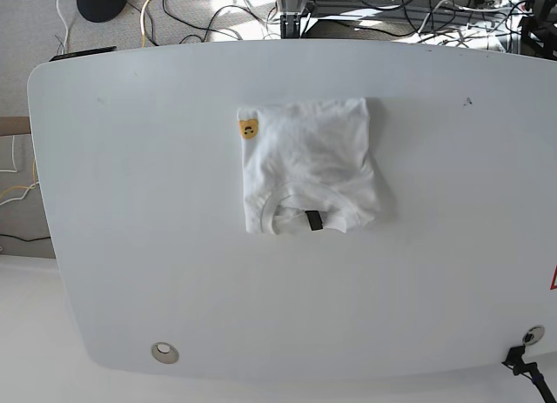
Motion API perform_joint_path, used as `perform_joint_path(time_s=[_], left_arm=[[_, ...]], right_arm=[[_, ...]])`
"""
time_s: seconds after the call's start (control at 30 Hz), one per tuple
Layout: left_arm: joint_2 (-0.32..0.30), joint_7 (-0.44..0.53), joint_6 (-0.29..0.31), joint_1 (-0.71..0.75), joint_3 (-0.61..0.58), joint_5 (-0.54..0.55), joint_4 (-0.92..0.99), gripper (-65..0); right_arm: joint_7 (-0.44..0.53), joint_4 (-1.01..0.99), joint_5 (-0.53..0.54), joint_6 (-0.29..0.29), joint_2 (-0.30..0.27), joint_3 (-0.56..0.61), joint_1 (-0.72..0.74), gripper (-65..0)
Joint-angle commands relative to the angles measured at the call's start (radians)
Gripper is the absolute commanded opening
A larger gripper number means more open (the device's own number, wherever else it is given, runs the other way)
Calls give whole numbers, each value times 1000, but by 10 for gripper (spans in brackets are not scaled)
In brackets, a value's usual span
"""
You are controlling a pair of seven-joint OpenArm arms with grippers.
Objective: Fold the T-shirt properly
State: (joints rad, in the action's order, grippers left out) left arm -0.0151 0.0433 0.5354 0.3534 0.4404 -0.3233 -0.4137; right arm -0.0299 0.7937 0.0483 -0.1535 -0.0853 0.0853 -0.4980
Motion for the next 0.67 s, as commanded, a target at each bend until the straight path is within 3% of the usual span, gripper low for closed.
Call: perform_joint_path(time_s=[0.0, 0.1, 0.3, 0.43, 0.63], left_arm=[[-18, 2, -31, -27, 2, -27, 62, -650], [-53, 2, -93, -95, 2, -49, 201, -650], [-58, -7, -217, -161, 2, -53, 255, -650], [-58, -90, -219, -196, 2, -50, 249, -650], [-53, -87, -219, -210, 2, -47, 247, -650]], right_arm=[[8, -76, -1, -2, -3, -2, 28, -650], [8, -188, -1, -2, -4, -2, 103, -650], [8, -325, 5, -2, -6, -5, 204, -650], [8, -395, 5, -2, -3, -9, 246, -650], [8, -412, 5, -2, 6, -9, 272, -650]])
